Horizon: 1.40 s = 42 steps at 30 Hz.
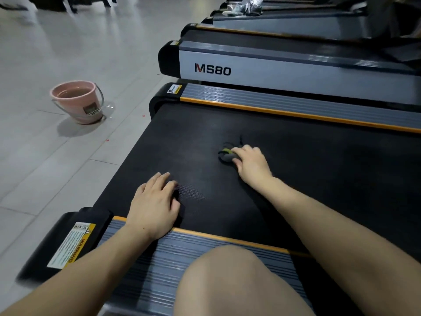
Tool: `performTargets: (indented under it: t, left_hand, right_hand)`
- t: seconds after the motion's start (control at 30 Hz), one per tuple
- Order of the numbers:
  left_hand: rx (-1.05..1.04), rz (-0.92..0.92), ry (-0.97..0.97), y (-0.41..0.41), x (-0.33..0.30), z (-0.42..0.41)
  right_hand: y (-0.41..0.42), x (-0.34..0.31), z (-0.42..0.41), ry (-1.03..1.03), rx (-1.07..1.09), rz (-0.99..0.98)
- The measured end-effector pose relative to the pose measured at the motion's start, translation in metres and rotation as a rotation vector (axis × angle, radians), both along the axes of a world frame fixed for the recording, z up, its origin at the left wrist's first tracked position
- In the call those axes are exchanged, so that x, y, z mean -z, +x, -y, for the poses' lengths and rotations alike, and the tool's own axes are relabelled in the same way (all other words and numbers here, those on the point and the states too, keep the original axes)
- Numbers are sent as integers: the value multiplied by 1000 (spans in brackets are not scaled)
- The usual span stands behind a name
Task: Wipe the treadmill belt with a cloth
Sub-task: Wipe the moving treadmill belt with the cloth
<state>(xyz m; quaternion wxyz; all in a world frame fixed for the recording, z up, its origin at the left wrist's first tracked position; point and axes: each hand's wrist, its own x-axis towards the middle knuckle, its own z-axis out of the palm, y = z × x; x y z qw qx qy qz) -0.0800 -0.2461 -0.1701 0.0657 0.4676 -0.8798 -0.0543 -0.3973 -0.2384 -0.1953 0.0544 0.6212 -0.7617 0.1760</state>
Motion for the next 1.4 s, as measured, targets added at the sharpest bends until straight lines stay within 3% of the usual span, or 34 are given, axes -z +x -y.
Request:
performTargets:
  t: [0.1, 0.27, 0.37, 0.43, 0.53, 0.6, 0.67, 0.77, 0.87, 0.93, 1.03, 1.13, 1.2, 1.3, 1.4]
  left_hand:
    - [5, -10, 15, 3, -1, 3]
    - [-45, -31, -22, 27, 0, 18]
    - [-90, -51, -22, 36, 2, 17]
    - [-70, -56, -18, 36, 4, 17]
    - [-66, -57, 27, 36, 4, 18]
    - [-56, -40, 27, 37, 5, 21]
    - [-39, -27, 13, 40, 3, 25]
    - [-57, -23, -15, 50, 0, 30]
    - [-82, -23, -12, 62, 0, 30]
    - [-112, -23, 16, 66, 4, 29]
    - [-136, 11, 72, 66, 4, 27]
    - [-126, 29, 81, 69, 2, 33]
    - [-131, 41, 54, 78, 1, 38]
    - [-168, 21, 24, 90, 3, 42]
    - [-210, -3, 27, 92, 5, 39]
  right_hand:
    - [21, -3, 4, -3, 134, 35]
    - [91, 6, -72, -76, -364, 25]
    - [77, 5, -60, -48, -494, -48]
    - [55, 2, -22, -48, -354, -102]
    - [39, -7, 24, 2, 42, 17]
    - [52, -6, 23, -17, 114, 1]
    - [77, -6, 2, -66, -1, -17]
    - [120, 2, -44, -54, -358, 26]
    - [109, 6, -34, -74, -488, 8]
    - [94, 8, -1, -90, -393, -40]
    - [80, -4, 48, -42, -59, 15]
    - [90, -6, 52, -45, 21, 47]
    - [115, -5, 29, -86, -86, 36]
    - [157, 4, -15, -69, -432, 76]
    - [147, 5, -5, -56, -573, 62]
